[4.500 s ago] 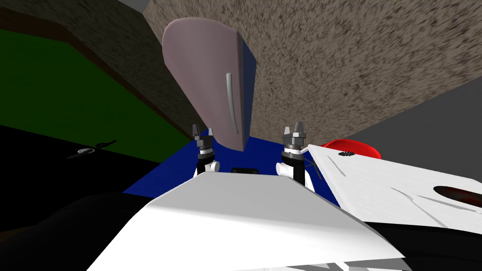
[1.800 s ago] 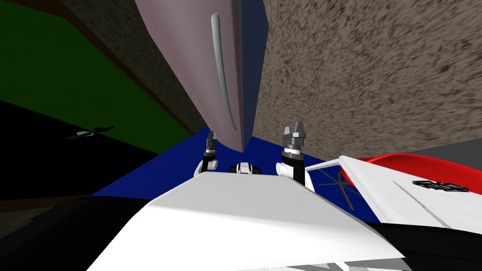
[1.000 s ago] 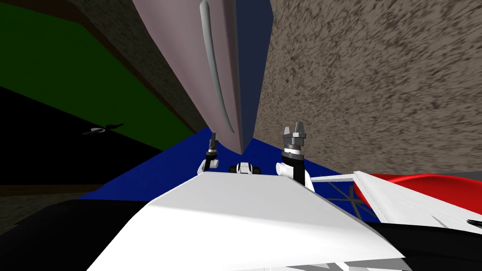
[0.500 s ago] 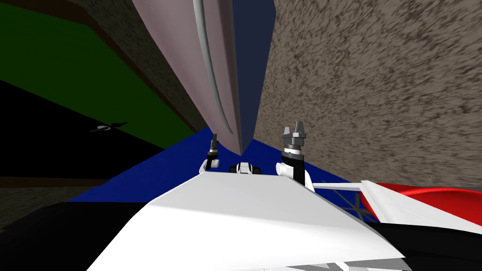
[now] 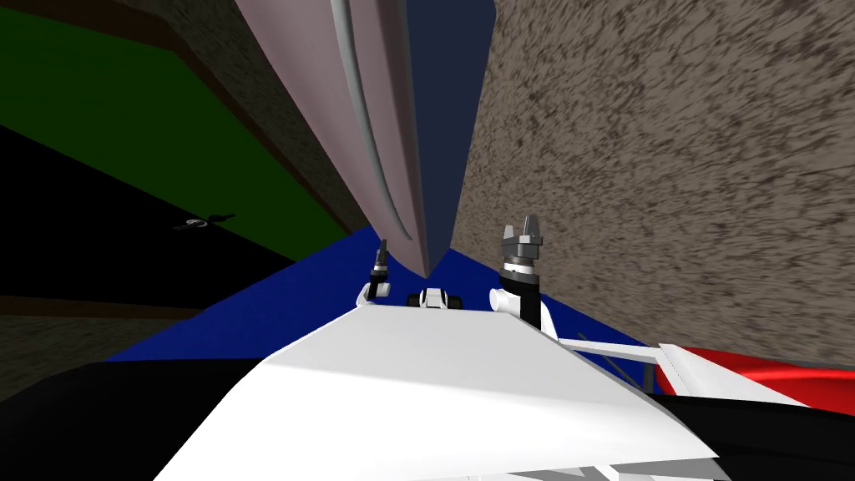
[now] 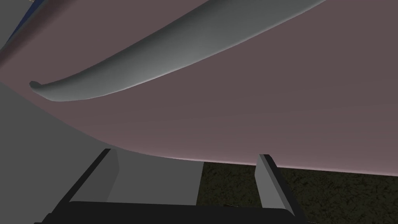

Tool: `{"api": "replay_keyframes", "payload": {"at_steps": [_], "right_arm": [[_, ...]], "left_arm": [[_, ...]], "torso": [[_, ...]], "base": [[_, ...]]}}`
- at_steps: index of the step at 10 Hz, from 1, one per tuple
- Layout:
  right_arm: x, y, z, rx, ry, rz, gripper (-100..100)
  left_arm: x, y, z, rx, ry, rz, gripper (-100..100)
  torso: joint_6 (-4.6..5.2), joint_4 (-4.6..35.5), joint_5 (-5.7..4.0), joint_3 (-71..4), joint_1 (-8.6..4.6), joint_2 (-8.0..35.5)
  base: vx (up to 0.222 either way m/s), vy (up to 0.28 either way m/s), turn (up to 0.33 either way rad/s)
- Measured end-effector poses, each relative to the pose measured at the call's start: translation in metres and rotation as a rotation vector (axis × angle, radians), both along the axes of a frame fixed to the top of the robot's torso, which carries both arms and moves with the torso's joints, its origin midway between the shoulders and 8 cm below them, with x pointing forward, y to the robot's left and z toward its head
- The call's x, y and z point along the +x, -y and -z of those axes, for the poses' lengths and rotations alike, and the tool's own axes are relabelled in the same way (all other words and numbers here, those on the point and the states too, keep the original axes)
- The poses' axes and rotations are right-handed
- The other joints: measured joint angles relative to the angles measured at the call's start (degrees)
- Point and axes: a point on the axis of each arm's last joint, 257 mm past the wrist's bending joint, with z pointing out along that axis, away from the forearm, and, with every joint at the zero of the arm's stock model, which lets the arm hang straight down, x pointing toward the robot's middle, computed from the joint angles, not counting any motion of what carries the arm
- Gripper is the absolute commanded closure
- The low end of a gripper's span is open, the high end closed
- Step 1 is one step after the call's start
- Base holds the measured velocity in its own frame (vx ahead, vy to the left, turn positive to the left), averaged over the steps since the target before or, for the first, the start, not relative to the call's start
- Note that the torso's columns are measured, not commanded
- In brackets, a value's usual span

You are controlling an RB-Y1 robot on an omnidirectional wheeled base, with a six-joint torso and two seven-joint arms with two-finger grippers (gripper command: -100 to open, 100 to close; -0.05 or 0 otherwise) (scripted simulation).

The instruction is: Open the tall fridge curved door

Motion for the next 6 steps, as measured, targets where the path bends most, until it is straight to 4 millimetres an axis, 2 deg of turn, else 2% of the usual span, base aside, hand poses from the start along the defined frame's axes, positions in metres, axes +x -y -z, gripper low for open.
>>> {"api": "replay_keyframes", "payload": {"at_steps": [6], "right_arm": [[0.0, 0.0, 0.0, 0.0, 0.0, 0.0, 0]], "left_arm": [[0.01, -0.005, 0.033, 0.009, -0.051, -0.026, -100]], "torso": [[0.0, 0.0, -0.01, 0.0, -0.02, 0.1]], "base": [[0.055, -0.074, 0.066]]}}
